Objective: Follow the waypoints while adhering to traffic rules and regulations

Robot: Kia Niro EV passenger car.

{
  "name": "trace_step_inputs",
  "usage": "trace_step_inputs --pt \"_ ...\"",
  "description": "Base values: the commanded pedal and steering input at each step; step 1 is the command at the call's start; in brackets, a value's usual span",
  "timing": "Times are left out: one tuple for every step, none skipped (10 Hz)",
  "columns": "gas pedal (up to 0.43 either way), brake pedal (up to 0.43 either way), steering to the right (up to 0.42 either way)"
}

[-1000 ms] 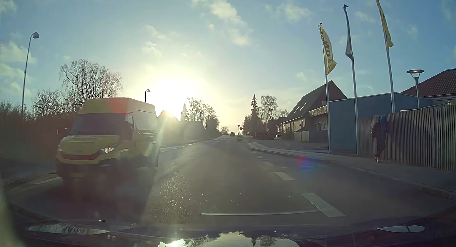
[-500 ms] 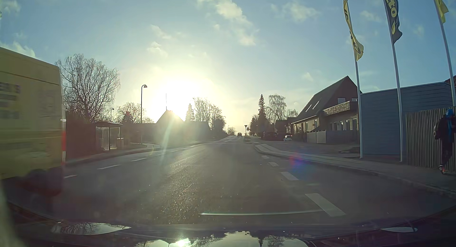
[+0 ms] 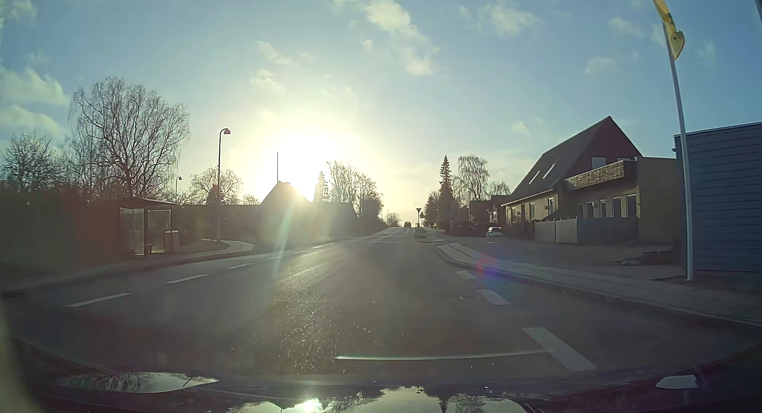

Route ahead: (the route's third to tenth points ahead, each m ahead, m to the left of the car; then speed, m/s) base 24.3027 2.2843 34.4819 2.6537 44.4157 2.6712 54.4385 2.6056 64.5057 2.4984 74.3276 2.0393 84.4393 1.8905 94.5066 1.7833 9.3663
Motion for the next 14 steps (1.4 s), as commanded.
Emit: trace_step_inputs --pt "0.398 0.0 -0.007" --pt "0.398 0.0 -0.007" --pt "0.378 0.0 -0.007" --pt "0.35 0.0 -0.007" --pt "0.339 0.0 -0.007" --pt "0.331 0.0 -0.007" --pt "0.331 0.0 -0.006" --pt "0.331 0.0 -0.006" --pt "0.287 0.0 -0.005" --pt "0.268 0.0 -0.002" --pt "0.26 0.0 0.001" --pt "0.248 0.0 0.001" --pt "0.248 0.0 0.003" --pt "0.248 0.0 0.005"
